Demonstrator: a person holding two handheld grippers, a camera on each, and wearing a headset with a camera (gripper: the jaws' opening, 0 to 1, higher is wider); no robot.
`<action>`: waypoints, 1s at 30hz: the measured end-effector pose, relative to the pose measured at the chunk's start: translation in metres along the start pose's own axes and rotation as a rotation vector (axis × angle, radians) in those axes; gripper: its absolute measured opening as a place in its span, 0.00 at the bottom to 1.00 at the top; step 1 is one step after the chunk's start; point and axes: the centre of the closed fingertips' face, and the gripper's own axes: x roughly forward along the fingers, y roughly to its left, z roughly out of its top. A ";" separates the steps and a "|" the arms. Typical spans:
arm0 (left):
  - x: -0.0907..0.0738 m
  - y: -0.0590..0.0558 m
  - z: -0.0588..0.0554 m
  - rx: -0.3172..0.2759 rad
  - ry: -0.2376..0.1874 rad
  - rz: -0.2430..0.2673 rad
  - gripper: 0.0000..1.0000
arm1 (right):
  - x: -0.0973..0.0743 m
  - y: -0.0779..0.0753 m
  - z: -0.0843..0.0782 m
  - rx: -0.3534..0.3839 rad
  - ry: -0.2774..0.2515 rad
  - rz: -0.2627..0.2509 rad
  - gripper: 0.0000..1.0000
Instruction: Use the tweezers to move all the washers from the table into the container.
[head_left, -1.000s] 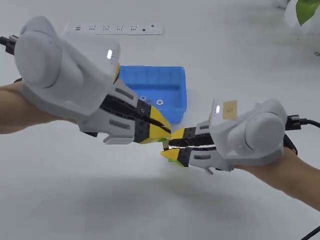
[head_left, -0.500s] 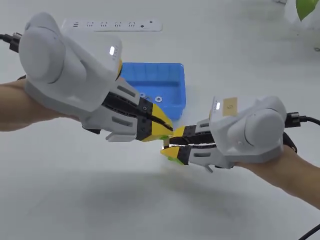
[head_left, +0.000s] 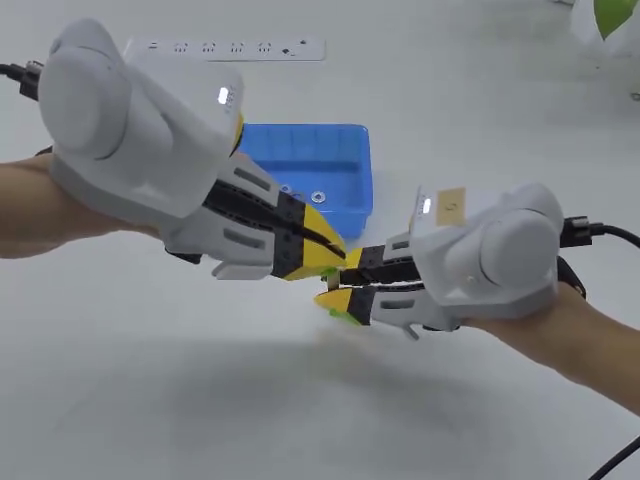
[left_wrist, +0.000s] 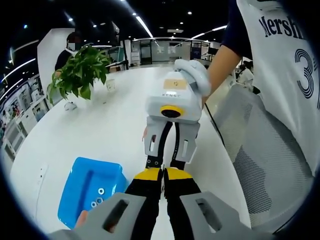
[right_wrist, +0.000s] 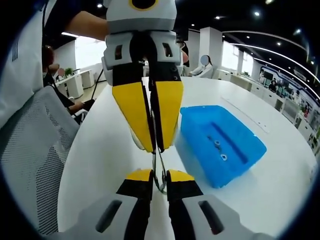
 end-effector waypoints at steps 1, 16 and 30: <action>0.000 0.000 0.000 -0.004 0.000 0.000 0.06 | 0.000 0.000 0.000 -0.003 0.002 -0.001 0.12; -0.001 -0.002 0.000 -0.017 0.007 0.000 0.06 | -0.001 0.001 0.000 -0.021 0.018 -0.022 0.10; -0.026 -0.005 0.016 -0.002 0.012 0.022 0.06 | -0.007 0.003 0.028 -0.051 -0.011 -0.032 0.10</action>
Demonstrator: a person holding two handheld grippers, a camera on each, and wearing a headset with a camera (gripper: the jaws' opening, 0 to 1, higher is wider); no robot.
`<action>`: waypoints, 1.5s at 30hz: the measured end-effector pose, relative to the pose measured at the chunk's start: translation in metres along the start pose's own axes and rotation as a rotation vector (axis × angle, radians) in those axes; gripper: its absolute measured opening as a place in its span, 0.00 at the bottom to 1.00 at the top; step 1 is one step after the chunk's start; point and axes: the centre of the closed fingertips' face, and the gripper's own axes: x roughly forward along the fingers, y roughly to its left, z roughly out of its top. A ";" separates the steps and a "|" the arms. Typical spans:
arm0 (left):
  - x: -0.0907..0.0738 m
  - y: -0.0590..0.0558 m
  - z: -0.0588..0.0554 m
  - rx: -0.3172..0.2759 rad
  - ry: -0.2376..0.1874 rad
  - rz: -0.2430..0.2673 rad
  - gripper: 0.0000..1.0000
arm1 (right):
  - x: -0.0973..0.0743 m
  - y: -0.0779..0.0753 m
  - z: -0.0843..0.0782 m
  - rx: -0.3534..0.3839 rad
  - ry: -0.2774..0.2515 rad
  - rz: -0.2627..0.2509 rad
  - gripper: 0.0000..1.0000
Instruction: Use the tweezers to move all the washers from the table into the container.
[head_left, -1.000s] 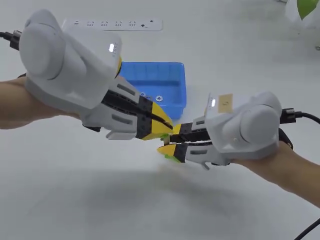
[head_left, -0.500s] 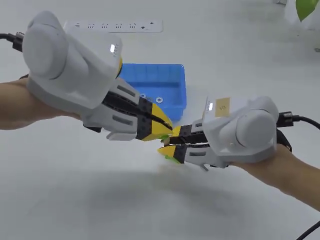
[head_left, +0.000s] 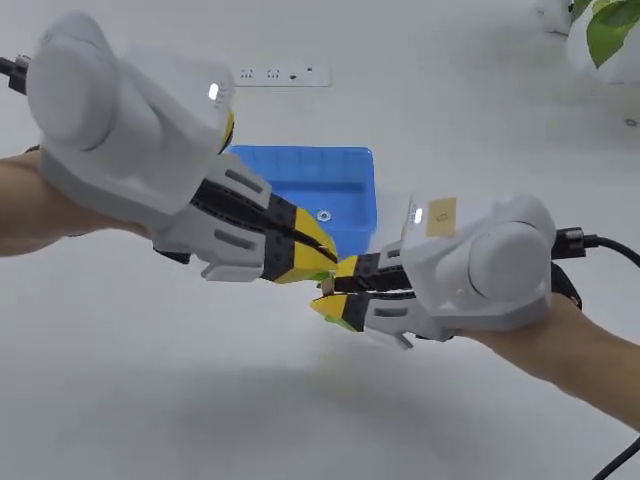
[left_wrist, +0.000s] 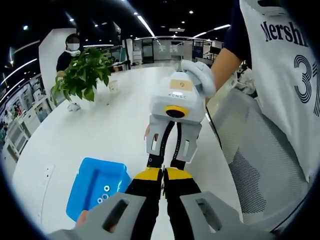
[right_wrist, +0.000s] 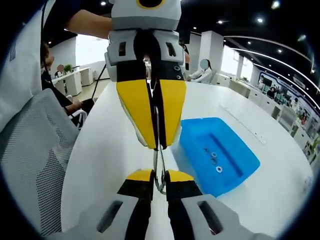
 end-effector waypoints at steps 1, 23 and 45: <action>-0.002 0.000 0.001 0.001 -0.001 0.003 0.06 | -0.001 0.000 0.002 -0.007 -0.002 -0.001 0.10; -0.042 0.032 0.025 0.062 -0.013 0.073 0.06 | -0.005 -0.029 0.059 -0.109 -0.036 -0.017 0.10; -0.030 0.099 0.002 0.031 -0.020 0.112 0.06 | 0.024 -0.091 0.041 -0.092 -0.006 -0.051 0.10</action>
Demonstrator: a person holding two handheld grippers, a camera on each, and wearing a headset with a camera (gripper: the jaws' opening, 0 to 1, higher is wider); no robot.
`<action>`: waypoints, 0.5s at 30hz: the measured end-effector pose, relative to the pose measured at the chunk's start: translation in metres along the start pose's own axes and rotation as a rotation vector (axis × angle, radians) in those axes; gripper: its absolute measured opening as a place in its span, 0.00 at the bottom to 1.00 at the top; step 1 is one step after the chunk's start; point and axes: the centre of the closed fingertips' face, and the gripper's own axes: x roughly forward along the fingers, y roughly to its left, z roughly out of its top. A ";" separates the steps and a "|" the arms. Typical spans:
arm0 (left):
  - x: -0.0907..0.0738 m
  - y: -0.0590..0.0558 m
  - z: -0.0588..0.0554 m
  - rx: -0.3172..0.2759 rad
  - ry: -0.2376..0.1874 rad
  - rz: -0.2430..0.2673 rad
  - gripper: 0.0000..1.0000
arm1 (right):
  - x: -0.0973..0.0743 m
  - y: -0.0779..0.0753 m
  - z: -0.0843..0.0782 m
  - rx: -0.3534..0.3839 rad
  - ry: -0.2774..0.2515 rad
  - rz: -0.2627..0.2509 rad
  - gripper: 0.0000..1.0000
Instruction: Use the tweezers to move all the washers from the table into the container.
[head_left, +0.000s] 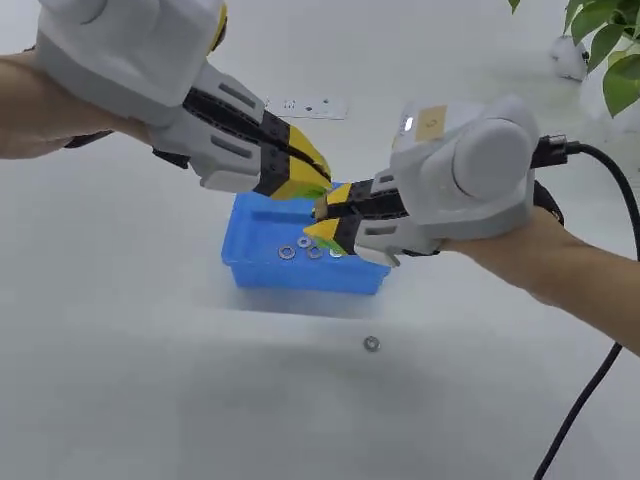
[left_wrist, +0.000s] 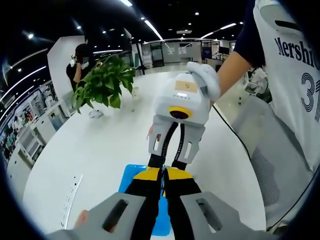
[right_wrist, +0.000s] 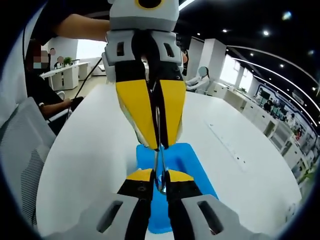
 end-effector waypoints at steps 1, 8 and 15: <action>0.002 0.002 -0.002 -0.002 0.004 -0.002 0.06 | 0.002 -0.001 -0.003 0.005 0.004 0.001 0.10; 0.016 0.015 -0.020 -0.035 0.020 -0.017 0.06 | 0.014 -0.009 -0.021 0.036 0.025 0.008 0.11; 0.023 0.014 -0.027 -0.066 0.030 -0.030 0.06 | 0.023 -0.011 -0.032 0.060 0.037 0.018 0.11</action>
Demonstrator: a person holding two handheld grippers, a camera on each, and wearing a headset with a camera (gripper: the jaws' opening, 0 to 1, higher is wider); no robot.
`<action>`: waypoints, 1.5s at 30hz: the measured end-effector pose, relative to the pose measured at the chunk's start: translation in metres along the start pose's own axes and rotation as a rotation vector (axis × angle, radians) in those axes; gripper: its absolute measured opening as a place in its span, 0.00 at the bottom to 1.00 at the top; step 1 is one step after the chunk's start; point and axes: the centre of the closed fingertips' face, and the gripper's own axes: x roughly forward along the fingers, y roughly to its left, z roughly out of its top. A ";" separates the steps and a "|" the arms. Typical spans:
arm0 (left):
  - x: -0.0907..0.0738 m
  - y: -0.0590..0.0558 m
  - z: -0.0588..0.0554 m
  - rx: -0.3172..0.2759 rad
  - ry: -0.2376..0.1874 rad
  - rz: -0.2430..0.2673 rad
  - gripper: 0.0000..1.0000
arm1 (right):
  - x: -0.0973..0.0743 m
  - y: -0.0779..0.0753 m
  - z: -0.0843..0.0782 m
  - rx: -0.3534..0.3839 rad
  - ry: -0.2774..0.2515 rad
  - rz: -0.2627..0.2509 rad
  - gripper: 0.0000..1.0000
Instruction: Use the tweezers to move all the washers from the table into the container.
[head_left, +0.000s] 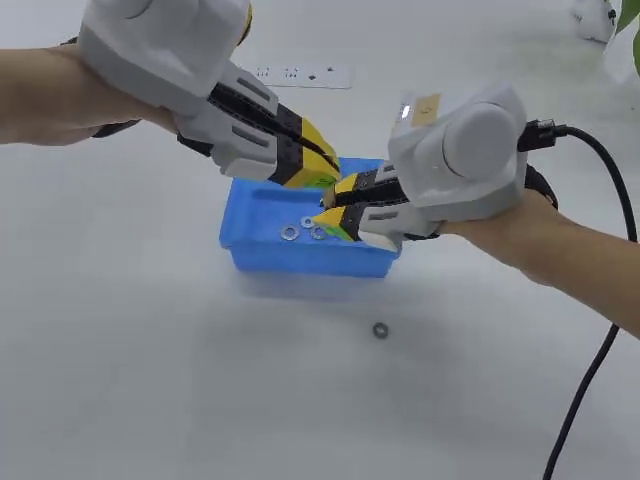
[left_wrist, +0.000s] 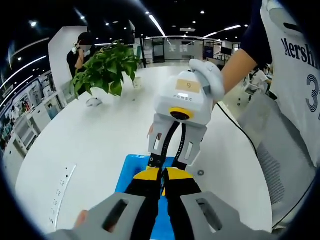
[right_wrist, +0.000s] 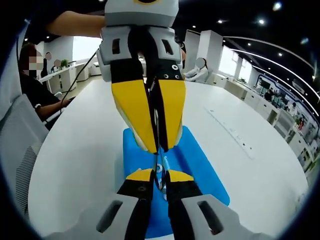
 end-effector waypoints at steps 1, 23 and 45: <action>0.001 0.000 0.001 -0.005 0.001 -0.004 0.06 | 0.001 0.000 -0.002 0.009 0.001 0.004 0.11; 0.007 -0.005 0.000 -0.021 0.005 -0.005 0.06 | -0.003 0.002 -0.007 0.045 0.003 -0.001 0.13; -0.022 -0.037 0.043 0.099 -0.005 -0.014 0.06 | -0.046 0.023 0.023 -0.005 -0.050 -0.016 0.13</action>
